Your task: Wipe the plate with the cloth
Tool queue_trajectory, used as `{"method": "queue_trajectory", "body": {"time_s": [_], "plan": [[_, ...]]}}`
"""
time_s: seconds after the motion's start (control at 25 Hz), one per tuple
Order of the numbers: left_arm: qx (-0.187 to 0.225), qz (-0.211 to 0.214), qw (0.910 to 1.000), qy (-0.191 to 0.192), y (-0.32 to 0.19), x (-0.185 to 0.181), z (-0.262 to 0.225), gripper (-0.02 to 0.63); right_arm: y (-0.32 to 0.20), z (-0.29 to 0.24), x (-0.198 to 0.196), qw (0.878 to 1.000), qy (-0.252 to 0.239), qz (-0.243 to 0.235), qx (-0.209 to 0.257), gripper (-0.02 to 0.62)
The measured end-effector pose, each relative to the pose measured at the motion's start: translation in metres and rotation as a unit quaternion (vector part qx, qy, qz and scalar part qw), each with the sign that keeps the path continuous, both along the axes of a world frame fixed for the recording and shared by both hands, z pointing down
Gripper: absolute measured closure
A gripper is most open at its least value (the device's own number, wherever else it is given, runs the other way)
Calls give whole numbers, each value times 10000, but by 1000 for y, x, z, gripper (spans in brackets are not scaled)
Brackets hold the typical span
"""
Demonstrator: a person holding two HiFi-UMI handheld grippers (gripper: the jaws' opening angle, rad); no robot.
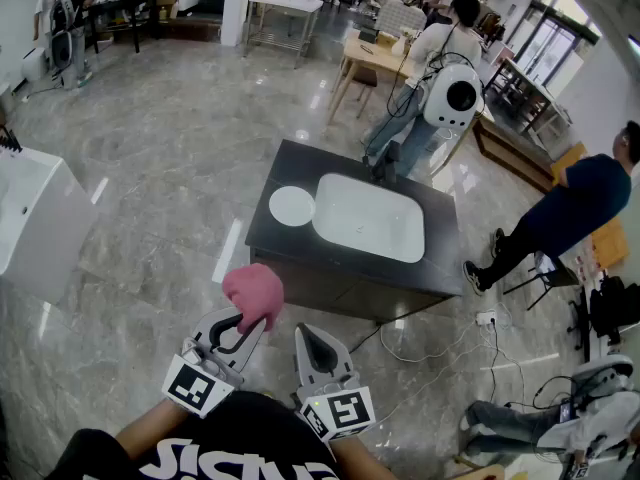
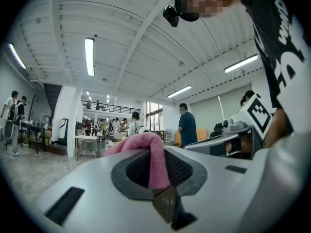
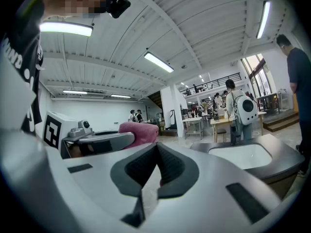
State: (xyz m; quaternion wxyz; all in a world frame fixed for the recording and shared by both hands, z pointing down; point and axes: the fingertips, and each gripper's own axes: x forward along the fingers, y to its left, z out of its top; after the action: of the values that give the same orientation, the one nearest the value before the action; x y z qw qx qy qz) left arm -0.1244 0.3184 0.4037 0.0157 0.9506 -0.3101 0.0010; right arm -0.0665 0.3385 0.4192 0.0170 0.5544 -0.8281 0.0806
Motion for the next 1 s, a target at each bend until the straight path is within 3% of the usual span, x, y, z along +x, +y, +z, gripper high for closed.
{"method": "queue_trajectory", "body": {"time_s": [0.56, 1.0], "plan": [[4, -43, 10000, -13, -2, 2, 3, 552, 6, -3, -5, 9995, 13, -307, 124, 576], [-14, -449, 9990, -23, -6, 14, 7, 552, 24, -3, 26, 9988, -54, -458, 134, 575]]}}
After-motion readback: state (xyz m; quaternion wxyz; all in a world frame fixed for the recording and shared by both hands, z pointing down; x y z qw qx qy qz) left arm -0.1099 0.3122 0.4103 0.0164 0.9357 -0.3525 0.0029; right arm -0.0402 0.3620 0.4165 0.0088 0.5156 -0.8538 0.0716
